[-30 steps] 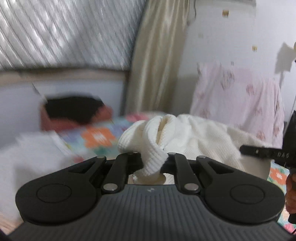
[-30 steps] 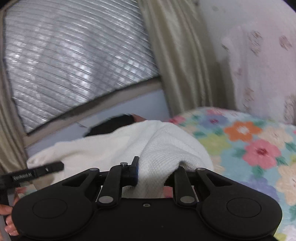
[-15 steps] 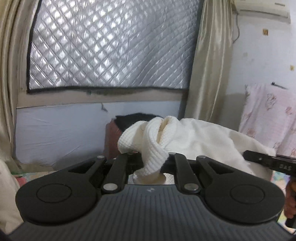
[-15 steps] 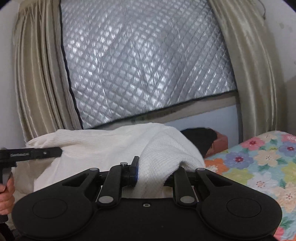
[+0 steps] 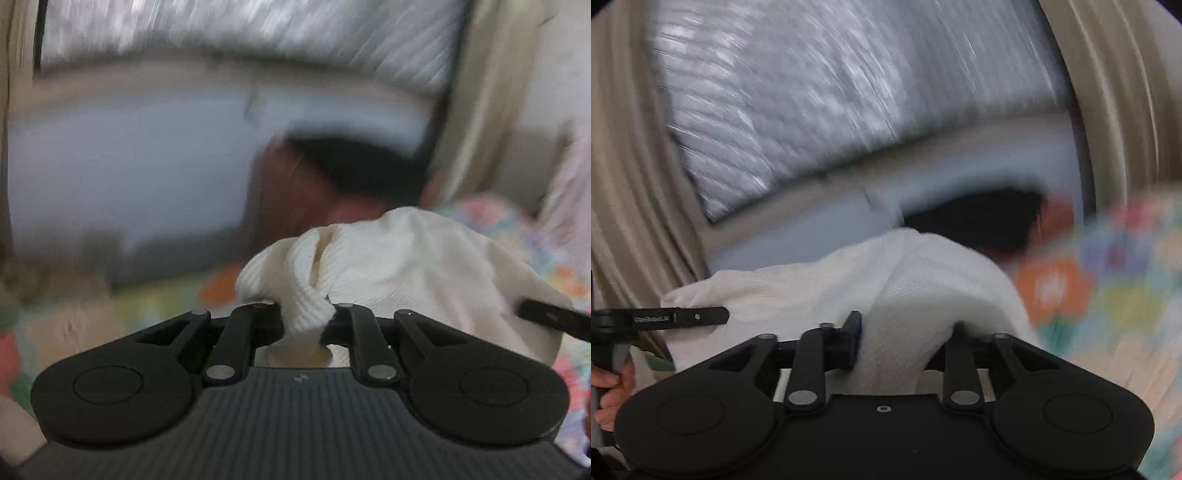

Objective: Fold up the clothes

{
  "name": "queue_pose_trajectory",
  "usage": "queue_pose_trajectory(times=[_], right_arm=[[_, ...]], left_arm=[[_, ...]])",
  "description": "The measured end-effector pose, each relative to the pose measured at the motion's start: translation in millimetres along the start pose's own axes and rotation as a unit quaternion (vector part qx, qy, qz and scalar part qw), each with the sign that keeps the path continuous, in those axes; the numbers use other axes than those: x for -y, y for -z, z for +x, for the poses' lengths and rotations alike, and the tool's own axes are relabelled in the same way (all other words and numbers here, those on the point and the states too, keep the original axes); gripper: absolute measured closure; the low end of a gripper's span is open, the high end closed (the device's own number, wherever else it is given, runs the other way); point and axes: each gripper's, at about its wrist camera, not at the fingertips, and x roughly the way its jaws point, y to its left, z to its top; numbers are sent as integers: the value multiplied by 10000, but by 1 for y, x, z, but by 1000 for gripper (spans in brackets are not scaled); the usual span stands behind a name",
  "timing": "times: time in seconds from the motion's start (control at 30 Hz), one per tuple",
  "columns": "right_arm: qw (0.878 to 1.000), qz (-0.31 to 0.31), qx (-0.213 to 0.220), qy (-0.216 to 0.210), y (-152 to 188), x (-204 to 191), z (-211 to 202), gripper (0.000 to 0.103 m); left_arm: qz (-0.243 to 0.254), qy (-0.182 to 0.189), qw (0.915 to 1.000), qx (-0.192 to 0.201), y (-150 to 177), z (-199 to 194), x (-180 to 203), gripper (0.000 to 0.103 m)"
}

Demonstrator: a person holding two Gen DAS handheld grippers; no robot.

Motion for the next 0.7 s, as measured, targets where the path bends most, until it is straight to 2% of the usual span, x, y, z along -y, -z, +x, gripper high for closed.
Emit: queue_pose_trajectory(times=[0.03, 0.07, 0.17, 0.23, 0.3, 0.4, 0.43, 0.5, 0.53, 0.57, 0.6, 0.63, 0.7], right_arm=[[9989, 324, -349, 12, 14, 13, 21, 67], [9970, 637, -446, -39, 27, 24, 28, 67], [9891, 1402, -63, -436, 63, 52, 20, 63], [9802, 1864, 57, -662, 74, 64, 12, 60], [9780, 1951, 79, -730, 75, 70, 15, 57], [9774, 2049, 64, -514, 67, 76, 27, 45], [9764, 2122, 51, -392, 64, 79, 31, 38], [9725, 2316, 96, -225, 56, 89, 36, 36], [9680, 2495, 168, -221, 51, 96, 38, 37], [9646, 2616, 253, -235, 48, 101, 39, 62], [9675, 2497, 310, -237, 44, 98, 35, 84], [9772, 2080, 390, -178, 39, 89, 27, 86], [9939, 862, 679, 52, 32, 60, 4, 88]], left_arm=[[-263, 15, 9992, -317, 8, 24, -15, 93], [-501, 40, 9969, -599, 15, 46, -30, 93], [-485, 188, 9978, -402, 21, 50, -38, 93], [-398, 138, 9986, -315, 19, 47, -33, 93], [-214, -24, 9996, -175, 16, 42, -23, 93], [-56, -228, 9997, -11, 10, 34, -11, 93], [-91, -246, 9996, -41, 8, 36, -11, 93], [-199, -294, 9993, -111, 4, 41, -14, 93], [-239, -322, 9991, -153, 6, 43, -16, 93], [-276, -349, 9988, -189, 9, 44, -19, 93], [-286, -365, 9988, -177, 14, 40, -21, 93], [-292, -358, 9988, -151, 15, 38, -22, 93], [-348, -319, 9988, -113, 13, 33, -23, 93]])
